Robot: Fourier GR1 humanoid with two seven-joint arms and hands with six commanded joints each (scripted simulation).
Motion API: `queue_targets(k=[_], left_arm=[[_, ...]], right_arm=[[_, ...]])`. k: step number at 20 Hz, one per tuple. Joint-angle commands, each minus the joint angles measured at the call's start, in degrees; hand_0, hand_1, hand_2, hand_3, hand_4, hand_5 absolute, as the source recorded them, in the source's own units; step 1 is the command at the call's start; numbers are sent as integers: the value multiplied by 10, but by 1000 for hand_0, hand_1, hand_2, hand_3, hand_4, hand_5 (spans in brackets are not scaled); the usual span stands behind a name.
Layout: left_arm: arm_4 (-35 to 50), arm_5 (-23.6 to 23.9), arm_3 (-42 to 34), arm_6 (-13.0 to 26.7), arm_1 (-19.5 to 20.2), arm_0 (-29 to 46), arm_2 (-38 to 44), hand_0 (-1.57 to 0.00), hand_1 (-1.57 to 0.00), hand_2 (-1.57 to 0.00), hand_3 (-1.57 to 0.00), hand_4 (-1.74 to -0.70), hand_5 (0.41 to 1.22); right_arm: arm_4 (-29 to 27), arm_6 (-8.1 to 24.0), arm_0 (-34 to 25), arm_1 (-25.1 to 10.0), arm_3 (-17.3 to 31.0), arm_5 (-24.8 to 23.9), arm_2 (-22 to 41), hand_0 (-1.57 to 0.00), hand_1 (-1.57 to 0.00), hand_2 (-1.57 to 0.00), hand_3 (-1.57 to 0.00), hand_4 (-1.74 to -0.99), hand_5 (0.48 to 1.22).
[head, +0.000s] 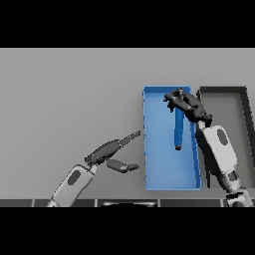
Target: Pick up the blue pipe and place it into the blue bin.
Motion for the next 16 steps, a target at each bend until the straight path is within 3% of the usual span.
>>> queue_targets(k=[1, 4, 8, 12, 16], left_arm=[[1, 1, 0, 4, -3, 1, -1, 1, 1, 1, 1, -888, 453], [10, -3, -3, 4, 1, 1, 3, 1, 1, 1, 1, -893, 454], [4, -2, -1, 2, -1, 2, -1, 1, 1, 1, 1, -899, 450], [5, -1, 0, 2, -3, 5, -2, 1, 1, 1, 1, -912, 458], [4, 0, 7, -5, -7, 2, -1, 1, 1, 1, 1, -916, 464]], right_arm=[[-7, 5, -4, -14, 3, 9, 31, -534, -477, -456, -367, -1285, 1141], [-22, 55, -16, -61, 20, 21, 121, -273, -244, -233, -187, -1179, 975], [-12, 56, -36, -95, 35, 26, 200, -111, -99, -95, -76, -1125, 821], [-2, 56, -39, -97, 43, 17, 218, -45, -40, -38, -31, -1124, 717], [-5, 55, -37, -102, 34, 9, 217, -18, -16, -15, -12, -1123, 689]])
